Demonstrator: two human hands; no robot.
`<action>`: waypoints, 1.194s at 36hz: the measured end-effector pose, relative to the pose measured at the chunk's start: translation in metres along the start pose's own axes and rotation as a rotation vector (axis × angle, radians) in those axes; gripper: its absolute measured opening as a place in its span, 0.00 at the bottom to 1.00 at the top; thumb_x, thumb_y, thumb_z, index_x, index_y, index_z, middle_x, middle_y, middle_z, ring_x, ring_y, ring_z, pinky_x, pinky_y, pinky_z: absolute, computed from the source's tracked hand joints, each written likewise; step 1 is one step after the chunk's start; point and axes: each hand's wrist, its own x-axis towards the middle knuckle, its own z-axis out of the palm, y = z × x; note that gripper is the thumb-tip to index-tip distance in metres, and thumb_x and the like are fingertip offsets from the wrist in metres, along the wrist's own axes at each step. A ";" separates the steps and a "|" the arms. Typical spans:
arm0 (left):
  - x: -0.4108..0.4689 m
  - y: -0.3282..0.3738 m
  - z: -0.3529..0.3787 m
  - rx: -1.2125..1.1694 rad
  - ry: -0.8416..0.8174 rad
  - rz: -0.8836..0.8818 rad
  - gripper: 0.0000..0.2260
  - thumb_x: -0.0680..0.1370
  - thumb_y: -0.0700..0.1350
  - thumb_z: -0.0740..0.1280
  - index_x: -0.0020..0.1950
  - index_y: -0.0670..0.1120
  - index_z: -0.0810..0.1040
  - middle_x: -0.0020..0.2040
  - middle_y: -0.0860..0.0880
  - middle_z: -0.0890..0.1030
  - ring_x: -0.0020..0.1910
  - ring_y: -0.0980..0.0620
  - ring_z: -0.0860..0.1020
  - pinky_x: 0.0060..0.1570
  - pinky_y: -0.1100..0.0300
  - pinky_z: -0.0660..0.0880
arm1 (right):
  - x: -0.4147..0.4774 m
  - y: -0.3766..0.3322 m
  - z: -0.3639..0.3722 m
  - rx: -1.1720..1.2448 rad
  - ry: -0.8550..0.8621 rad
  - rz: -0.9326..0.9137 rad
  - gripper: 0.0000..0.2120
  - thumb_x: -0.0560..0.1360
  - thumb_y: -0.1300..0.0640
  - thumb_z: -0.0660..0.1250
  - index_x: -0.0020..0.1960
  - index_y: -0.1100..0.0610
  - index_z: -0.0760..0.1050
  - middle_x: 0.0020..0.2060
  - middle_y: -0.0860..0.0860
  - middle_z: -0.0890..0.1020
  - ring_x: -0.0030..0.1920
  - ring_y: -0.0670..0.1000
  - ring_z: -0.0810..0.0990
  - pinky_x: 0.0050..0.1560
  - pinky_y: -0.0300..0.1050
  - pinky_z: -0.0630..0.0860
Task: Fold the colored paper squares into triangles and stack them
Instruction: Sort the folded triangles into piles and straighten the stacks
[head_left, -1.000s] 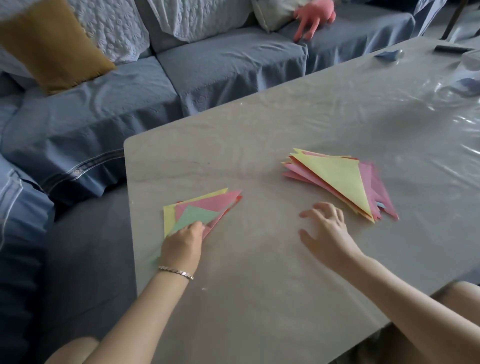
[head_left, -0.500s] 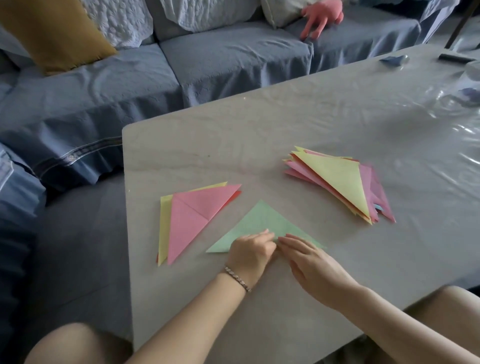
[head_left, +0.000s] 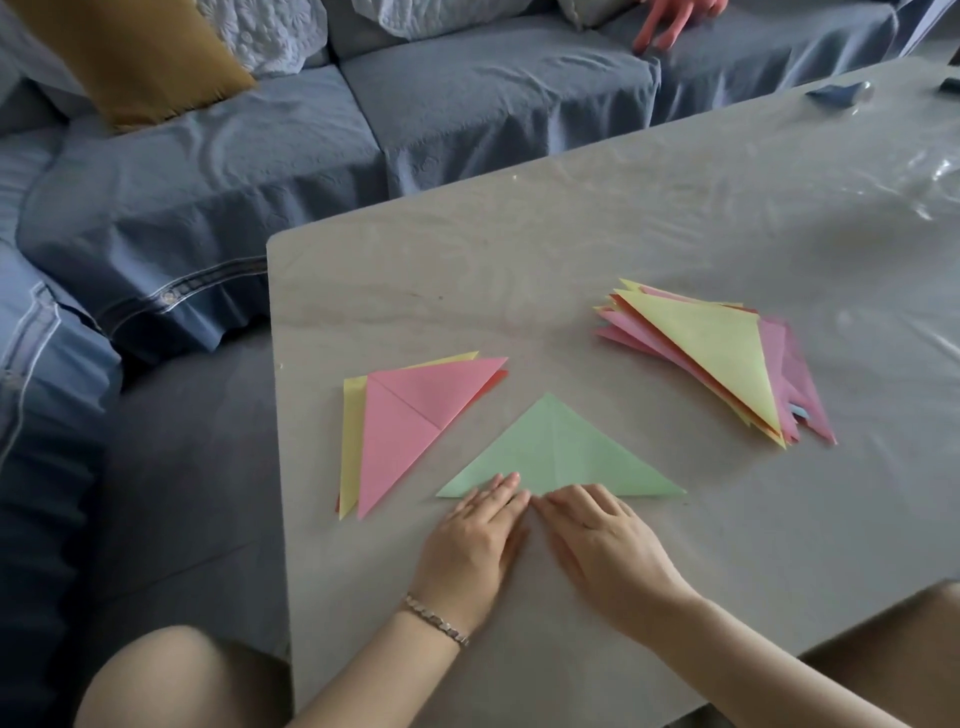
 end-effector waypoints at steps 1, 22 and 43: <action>0.000 0.000 0.002 0.005 0.009 -0.005 0.17 0.74 0.44 0.56 0.55 0.46 0.80 0.58 0.49 0.80 0.56 0.53 0.78 0.60 0.63 0.65 | -0.001 -0.001 0.000 -0.016 0.021 0.001 0.15 0.74 0.53 0.57 0.54 0.54 0.80 0.44 0.46 0.79 0.41 0.48 0.77 0.48 0.37 0.71; -0.025 -0.026 -0.018 0.037 0.019 -0.205 0.24 0.81 0.51 0.48 0.56 0.42 0.80 0.59 0.47 0.79 0.58 0.52 0.78 0.61 0.60 0.64 | -0.031 0.022 -0.028 -0.146 0.049 0.212 0.19 0.73 0.53 0.56 0.53 0.59 0.81 0.42 0.50 0.80 0.41 0.55 0.80 0.45 0.43 0.78; -0.024 -0.022 -0.023 0.035 -0.018 -0.228 0.19 0.75 0.46 0.54 0.56 0.41 0.80 0.58 0.47 0.80 0.57 0.51 0.78 0.60 0.62 0.65 | 0.021 0.036 -0.057 -0.065 -0.343 0.609 0.31 0.71 0.41 0.67 0.68 0.52 0.64 0.61 0.52 0.70 0.64 0.55 0.65 0.62 0.46 0.61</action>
